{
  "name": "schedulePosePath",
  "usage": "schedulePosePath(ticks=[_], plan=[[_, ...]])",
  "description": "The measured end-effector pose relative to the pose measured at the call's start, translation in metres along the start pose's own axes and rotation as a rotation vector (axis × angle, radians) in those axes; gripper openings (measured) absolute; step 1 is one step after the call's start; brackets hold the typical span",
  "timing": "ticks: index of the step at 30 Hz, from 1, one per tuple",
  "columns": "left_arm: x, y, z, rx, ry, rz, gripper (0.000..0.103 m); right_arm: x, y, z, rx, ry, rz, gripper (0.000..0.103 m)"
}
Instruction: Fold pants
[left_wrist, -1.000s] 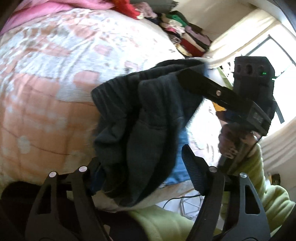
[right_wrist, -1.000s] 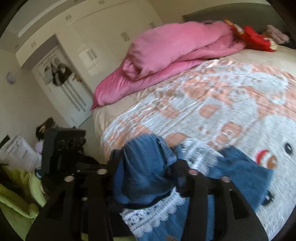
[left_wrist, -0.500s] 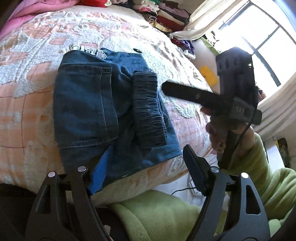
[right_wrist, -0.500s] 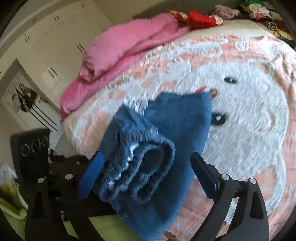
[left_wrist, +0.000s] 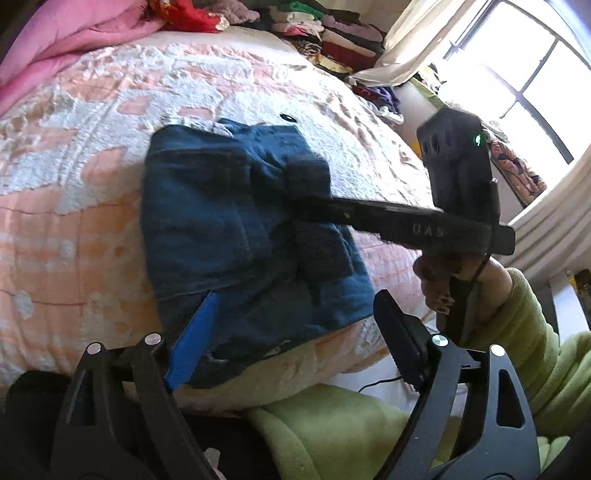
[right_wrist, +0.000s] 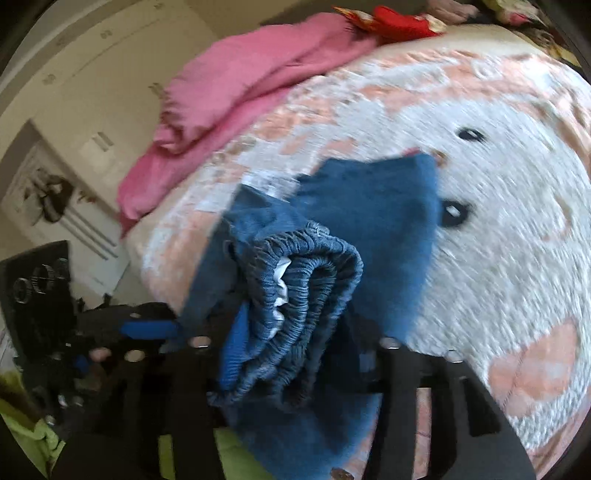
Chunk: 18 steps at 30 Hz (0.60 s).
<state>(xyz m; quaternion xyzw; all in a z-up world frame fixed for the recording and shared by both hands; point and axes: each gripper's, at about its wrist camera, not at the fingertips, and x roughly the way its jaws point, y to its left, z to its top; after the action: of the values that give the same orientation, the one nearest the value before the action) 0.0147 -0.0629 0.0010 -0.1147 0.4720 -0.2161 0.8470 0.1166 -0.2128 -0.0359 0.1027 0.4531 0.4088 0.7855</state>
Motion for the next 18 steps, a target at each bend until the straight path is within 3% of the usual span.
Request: schedulePosePath(ticks=[1,3,11,18], plan=[[-0.001,0.0,0.001,0.001,-0.004,0.009,0.08,-0.003,0.002,-0.002,-0.003,-0.009,-0.001,0.052],[-0.005,0.0,0.003,0.005,-0.015,0.033,0.081,-0.011,0.005,-0.002,-0.013,-0.029,-0.021,0.067],[-0.021,0.0,0.007,0.011,-0.061,0.093,0.091,-0.053,0.026,0.003,-0.086,-0.124,-0.142,0.094],[-0.036,-0.001,0.009,0.012,-0.099,0.142,0.093,-0.074,0.044,0.009,-0.139,-0.186,-0.205,0.098]])
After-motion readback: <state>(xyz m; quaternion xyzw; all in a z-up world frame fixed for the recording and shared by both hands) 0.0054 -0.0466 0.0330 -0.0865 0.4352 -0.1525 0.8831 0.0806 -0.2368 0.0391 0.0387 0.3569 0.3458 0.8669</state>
